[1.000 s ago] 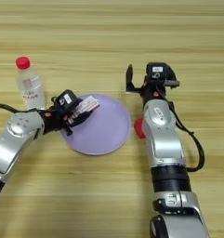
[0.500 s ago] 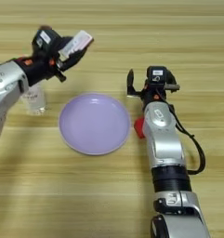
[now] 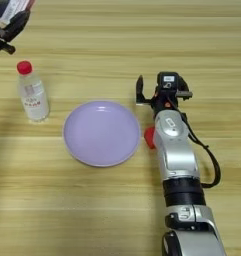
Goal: Move the objects on the table
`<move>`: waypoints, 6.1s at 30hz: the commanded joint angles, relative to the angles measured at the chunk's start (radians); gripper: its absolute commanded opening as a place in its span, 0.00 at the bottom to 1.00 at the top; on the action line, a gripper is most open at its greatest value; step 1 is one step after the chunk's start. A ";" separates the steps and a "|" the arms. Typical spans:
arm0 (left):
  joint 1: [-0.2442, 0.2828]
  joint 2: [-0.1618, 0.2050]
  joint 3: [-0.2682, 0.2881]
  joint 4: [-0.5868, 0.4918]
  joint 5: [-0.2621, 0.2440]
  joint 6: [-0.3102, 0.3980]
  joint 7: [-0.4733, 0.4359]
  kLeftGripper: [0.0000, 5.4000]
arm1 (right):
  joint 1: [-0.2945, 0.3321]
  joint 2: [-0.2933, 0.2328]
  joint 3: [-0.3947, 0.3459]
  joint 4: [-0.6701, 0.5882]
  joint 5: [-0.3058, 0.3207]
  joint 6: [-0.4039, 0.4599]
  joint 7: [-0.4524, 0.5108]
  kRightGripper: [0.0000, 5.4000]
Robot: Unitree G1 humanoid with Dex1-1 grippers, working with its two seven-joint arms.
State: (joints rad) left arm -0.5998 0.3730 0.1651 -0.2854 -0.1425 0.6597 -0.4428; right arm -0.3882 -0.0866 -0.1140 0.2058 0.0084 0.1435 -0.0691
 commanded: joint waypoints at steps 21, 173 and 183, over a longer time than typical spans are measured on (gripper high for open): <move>0.241 0.012 -0.042 0.597 0.147 -0.395 0.161 0.38 | -0.021 -0.003 0.003 0.016 -0.004 -0.003 -0.002 1.00; 0.097 -0.198 -0.087 0.818 0.022 -0.784 0.156 0.63 | -0.014 -0.023 0.001 0.044 -0.002 -0.035 0.020 1.00; 0.104 -0.194 -0.081 0.761 0.009 -0.778 0.141 0.53 | -0.014 -0.024 0.001 0.044 -0.002 -0.035 0.021 1.00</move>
State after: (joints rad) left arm -0.4870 0.1708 0.0750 0.5179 -0.1237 -0.1207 -0.2963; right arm -0.3954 -0.1063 -0.1120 0.2507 0.0024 0.1159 -0.0550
